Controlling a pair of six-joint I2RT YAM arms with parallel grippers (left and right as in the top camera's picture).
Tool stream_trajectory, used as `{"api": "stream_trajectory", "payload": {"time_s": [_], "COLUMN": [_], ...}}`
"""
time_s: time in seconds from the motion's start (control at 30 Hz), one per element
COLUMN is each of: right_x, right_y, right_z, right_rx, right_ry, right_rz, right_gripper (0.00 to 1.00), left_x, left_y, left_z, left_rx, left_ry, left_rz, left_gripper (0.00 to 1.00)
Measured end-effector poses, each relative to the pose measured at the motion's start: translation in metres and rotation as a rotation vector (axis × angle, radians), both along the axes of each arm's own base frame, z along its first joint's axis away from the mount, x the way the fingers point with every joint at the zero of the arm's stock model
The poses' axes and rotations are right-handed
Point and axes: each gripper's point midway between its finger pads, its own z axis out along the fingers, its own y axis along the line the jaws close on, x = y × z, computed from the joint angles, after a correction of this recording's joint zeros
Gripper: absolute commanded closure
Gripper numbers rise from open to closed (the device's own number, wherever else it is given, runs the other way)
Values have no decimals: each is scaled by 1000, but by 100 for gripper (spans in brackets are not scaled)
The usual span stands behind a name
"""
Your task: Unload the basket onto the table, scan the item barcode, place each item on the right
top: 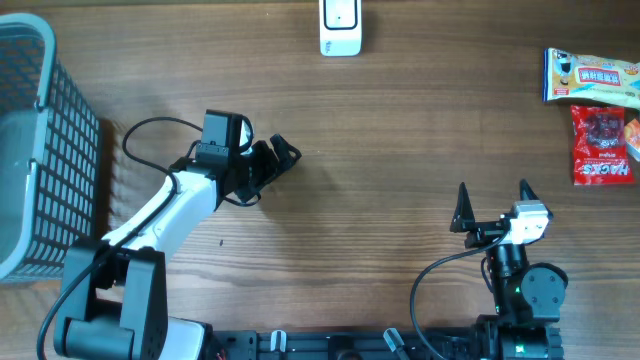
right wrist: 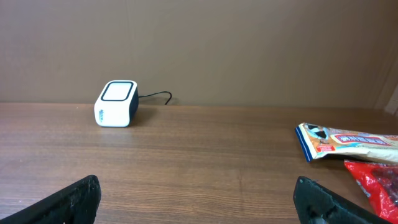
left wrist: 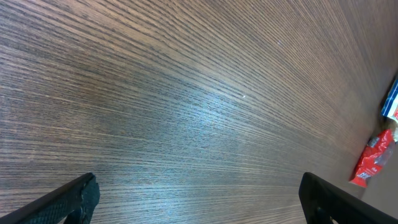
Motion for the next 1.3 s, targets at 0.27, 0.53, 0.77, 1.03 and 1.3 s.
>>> {"api": "stream_trajectory", "payload": {"time_s": [0.27, 0.53, 0.77, 1.03, 1.3], "right_x": [0, 0, 0, 0, 0], "right_y": [0, 0, 0, 0, 0], "right_z": [0, 0, 0, 0, 0], "right_rx": [23, 24, 24, 24, 24], "right_ry": [1, 1, 1, 1, 1], "right_rz": [0, 0, -2, -2, -2], "right_gripper": [0, 0, 0, 0, 0], "left_x": [0, 0, 0, 0, 0], "left_y": [0, 0, 0, 0, 0], "left_z": [0, 0, 0, 0, 0], "left_rx": [0, 0, 0, 0, 0], "left_ry": [0, 0, 0, 0, 0], "left_rz": [0, 0, 0, 0, 0], "left_gripper": [0, 0, 0, 0, 0]}}
